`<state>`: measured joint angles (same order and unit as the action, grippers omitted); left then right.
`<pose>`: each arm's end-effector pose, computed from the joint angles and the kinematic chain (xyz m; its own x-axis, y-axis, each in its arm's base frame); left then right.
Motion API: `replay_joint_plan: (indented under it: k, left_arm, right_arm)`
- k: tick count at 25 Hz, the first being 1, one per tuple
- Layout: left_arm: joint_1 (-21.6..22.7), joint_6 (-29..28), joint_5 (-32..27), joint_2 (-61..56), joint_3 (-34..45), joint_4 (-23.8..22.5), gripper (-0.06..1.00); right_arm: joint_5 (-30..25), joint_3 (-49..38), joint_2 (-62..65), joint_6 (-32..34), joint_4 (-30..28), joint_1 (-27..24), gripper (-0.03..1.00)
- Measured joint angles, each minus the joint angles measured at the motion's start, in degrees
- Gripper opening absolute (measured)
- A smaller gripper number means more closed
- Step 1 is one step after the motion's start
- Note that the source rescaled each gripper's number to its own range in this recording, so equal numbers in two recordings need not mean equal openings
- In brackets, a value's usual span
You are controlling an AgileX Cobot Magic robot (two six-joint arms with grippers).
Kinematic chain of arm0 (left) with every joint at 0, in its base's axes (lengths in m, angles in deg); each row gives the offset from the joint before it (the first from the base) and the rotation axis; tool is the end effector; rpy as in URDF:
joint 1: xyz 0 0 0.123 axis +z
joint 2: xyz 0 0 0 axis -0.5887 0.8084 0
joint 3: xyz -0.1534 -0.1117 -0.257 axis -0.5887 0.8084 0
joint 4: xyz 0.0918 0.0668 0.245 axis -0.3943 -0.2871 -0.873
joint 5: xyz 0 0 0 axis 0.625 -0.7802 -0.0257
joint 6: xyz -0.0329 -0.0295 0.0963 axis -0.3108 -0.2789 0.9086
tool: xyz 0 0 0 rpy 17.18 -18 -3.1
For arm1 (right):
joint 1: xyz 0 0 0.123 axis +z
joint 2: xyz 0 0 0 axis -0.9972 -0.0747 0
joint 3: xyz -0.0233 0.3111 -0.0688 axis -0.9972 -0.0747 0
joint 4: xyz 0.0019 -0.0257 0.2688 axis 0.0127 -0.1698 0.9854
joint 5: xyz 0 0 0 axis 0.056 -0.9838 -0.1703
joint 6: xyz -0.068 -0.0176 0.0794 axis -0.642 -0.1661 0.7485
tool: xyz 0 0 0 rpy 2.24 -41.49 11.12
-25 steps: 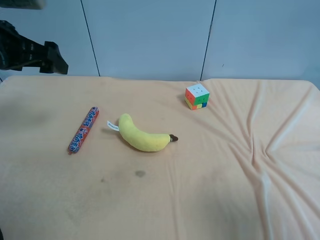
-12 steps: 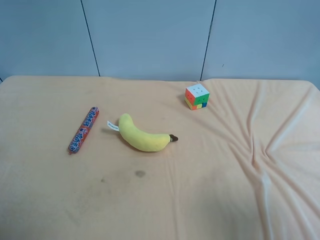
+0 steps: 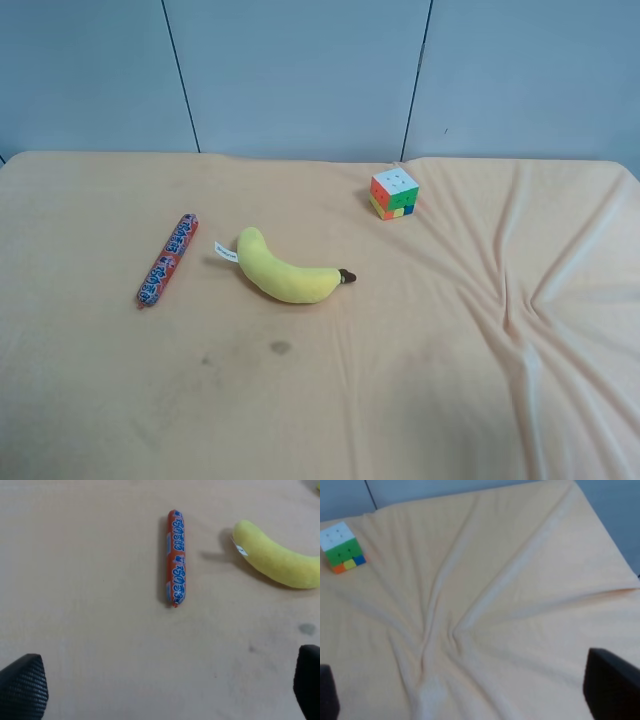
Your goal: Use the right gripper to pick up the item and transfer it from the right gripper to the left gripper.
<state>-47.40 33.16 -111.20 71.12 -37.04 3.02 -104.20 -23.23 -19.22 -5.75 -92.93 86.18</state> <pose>0.0175 -0.0035 0.3046 -0.5169 0.0045 -0.8560 0.1471 0.9856 -0.0836 -0.0214 -0.0067 0.2958 -0.4274 0.0807 -0.9005 0.0836 0.9953 0.0495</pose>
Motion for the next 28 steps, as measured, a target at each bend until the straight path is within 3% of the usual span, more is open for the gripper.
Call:
replay_joint_plan:
  k: [7, 14, 21, 28]
  left_arm:
    - [0.0, 0.0, -2.62, -9.83, 3.3, 0.0, 0.99]
    - [0.06, 0.0, -2.62, -10.93, 3.5, 0.0, 0.99]
    - [7.98, 0.0, -2.62, -10.93, 3.55, 0.0, 1.0]
    - [8.9, 0.0, -2.62, -10.93, 3.55, 0.0, 1.0]
  right_arm:
    - [0.0, 0.0, 0.0, 0.0, 0.0, 0.0, 1.0]
    - [0.0, 0.0, 0.0, 0.0, 0.0, 0.0, 1.0]
    - [0.0, 0.0, 0.0, 0.0, 0.0, 0.0, 1.0]
    - [0.0, 0.0, 0.0, 0.0, 0.0, 0.0, 1.0]
